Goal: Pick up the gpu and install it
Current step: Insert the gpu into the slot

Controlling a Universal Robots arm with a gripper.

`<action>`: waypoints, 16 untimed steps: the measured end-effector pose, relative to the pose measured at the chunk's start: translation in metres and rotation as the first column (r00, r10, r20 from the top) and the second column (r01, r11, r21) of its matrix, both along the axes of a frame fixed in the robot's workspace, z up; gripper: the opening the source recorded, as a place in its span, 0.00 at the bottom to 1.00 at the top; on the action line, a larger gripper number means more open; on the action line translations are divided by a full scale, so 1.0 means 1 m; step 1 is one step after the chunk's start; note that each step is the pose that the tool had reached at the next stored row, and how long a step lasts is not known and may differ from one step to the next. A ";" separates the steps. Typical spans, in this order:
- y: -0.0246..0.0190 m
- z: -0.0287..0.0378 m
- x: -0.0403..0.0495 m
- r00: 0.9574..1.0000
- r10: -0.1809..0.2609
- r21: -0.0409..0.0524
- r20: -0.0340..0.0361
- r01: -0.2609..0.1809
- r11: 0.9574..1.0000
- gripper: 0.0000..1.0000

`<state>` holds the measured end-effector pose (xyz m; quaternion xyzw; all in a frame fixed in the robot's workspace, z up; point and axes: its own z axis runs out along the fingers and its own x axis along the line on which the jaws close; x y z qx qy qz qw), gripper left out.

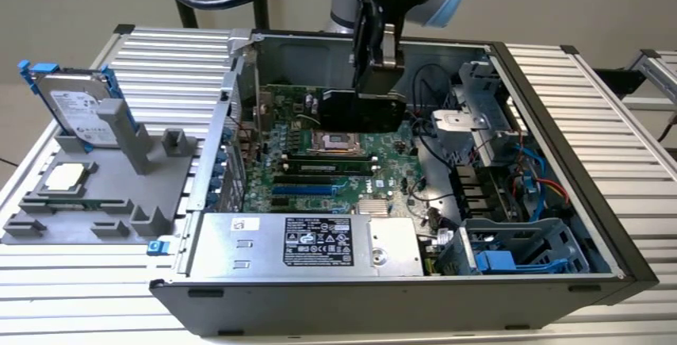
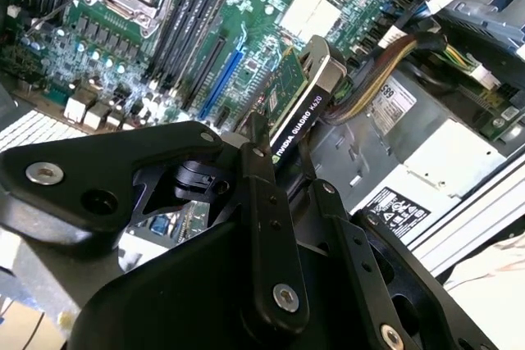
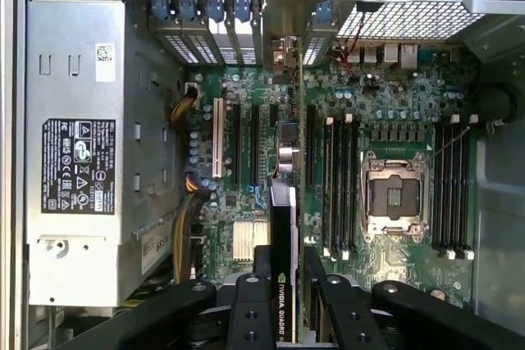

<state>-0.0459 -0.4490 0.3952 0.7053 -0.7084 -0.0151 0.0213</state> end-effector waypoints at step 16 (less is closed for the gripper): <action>0.0000 -0.0081 0.0000 1.000 0.000 0.000 0.000 0.000 1.000 0.00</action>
